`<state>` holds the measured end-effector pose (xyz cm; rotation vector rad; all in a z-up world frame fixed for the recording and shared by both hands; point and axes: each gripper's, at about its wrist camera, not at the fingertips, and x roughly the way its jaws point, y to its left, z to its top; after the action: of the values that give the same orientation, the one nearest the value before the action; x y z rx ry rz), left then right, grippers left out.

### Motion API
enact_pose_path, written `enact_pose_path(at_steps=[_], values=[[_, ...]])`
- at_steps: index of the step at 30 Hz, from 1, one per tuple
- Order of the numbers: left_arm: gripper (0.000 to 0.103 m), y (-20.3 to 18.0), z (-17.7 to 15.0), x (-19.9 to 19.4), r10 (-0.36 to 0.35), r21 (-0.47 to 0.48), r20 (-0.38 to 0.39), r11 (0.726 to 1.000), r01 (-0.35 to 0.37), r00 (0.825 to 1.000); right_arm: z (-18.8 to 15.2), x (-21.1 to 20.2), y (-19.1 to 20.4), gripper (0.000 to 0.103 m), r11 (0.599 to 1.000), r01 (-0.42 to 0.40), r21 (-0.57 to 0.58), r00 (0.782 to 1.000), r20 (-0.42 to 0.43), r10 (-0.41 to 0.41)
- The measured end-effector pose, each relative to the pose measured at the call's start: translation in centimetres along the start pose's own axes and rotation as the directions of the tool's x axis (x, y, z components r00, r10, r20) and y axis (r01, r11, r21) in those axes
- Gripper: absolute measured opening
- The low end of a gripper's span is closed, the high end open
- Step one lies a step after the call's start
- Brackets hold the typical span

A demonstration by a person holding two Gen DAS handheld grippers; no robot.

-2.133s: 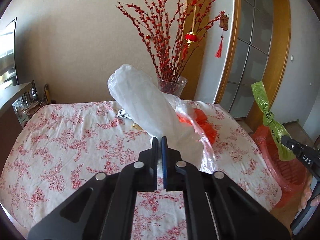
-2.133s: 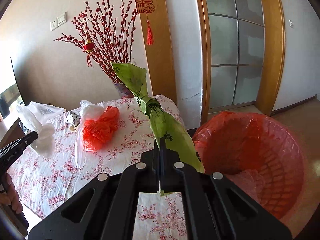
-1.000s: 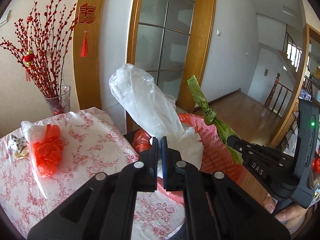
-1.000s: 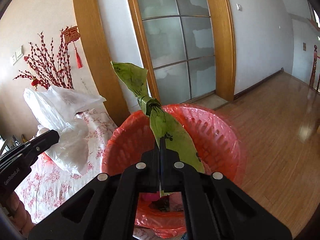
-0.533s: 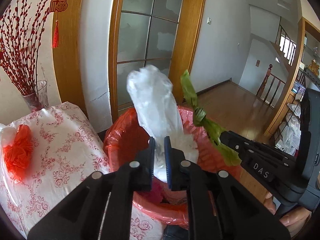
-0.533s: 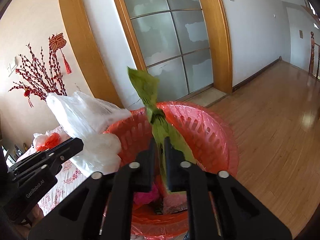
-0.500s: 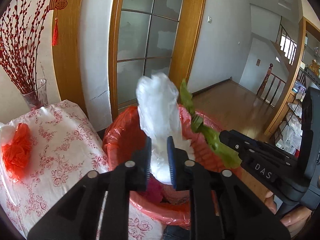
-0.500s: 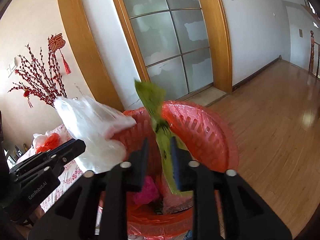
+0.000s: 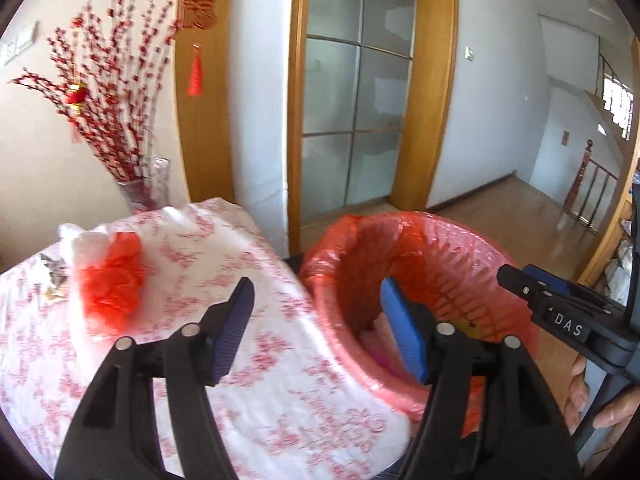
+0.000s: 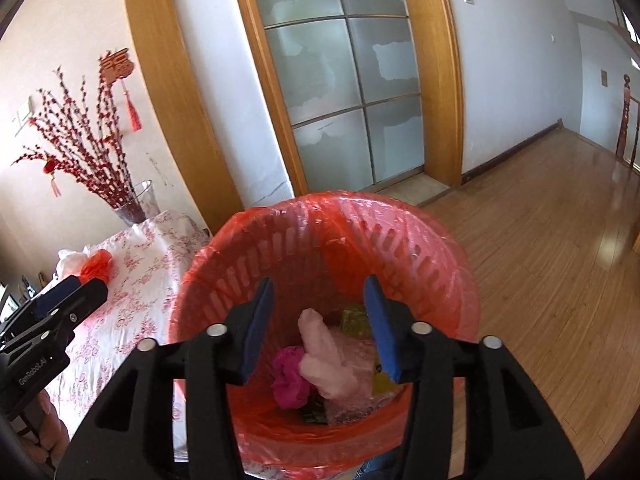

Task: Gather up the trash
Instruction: 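Carry the green and white bags over the wastebasket and open both tools, then move both open tools back to the table toward the clear and red bags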

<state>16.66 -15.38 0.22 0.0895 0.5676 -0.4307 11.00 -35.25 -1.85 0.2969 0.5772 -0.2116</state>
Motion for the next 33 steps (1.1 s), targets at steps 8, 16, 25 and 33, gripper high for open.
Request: enact_pose_path(at_steps=[8, 16, 25, 33], values=[[0.073, 6.5, -1.3, -4.9, 0.170, -0.080, 0.051, 0.983, -0.166, 0.984, -0.2, 0.2, 6.2, 0.058, 0.988, -0.124, -0.090, 0.992, -0.026, 0.123], [0.073, 15.3, -3.2, -9.8, 0.377, -0.212, 0.033, 0.908, -0.362, 0.926, -0.9, 1.2, 15.7, 0.045, 0.940, -0.277, -0.198, 0.960, -0.094, 0.263], [0.073, 23.7, -6.6, -13.1, 0.516, -0.322, -0.043, 0.803, -0.501, 0.855, -1.5, 2.4, 24.9, 0.033, 0.877, -0.400, -0.265, 0.915, -0.167, 0.367], [0.073, 26.9, -8.2, -13.6, 0.535, -0.375, -0.089, 0.764, -0.526, 0.840, -1.5, 5.5, 31.8, 0.023, 0.843, -0.443, -0.304, 0.893, -0.233, 0.385]])
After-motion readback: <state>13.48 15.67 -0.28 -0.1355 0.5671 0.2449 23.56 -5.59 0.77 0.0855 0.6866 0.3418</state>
